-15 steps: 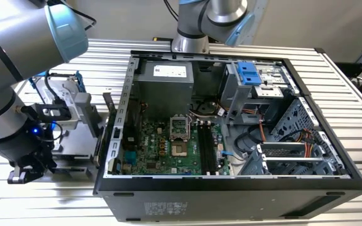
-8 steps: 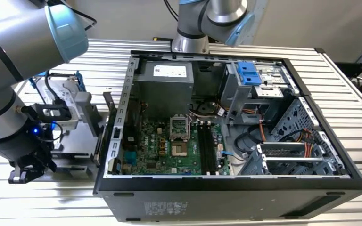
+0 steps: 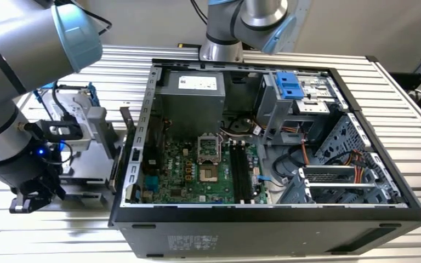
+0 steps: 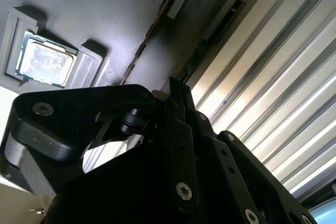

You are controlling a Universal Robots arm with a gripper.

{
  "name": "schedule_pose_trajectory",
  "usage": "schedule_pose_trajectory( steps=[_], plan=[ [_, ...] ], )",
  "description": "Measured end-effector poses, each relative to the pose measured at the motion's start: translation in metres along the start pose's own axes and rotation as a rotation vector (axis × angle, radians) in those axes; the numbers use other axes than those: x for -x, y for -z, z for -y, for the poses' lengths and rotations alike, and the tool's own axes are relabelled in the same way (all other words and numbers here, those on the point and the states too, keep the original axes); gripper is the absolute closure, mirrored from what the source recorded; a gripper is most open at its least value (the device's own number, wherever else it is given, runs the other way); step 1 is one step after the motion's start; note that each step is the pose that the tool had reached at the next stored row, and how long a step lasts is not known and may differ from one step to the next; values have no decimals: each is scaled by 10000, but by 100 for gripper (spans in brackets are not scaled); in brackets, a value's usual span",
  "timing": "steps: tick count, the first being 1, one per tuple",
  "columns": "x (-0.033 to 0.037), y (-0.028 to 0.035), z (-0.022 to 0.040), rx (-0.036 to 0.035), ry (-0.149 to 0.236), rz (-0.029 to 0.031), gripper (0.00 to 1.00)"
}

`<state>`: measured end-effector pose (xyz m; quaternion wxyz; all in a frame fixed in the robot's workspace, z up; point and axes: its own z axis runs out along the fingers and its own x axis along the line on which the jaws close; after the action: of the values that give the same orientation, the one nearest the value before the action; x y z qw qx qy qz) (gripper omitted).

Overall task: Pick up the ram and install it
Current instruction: 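Pick up the ram and move it above insertion slot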

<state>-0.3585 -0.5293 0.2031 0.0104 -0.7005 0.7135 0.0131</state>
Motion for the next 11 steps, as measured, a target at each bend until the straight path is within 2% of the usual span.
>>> schedule_pose_trajectory(
  steps=[11],
  plan=[
    [17, 506, -2, 5, -9, -5, 100]
  ],
)
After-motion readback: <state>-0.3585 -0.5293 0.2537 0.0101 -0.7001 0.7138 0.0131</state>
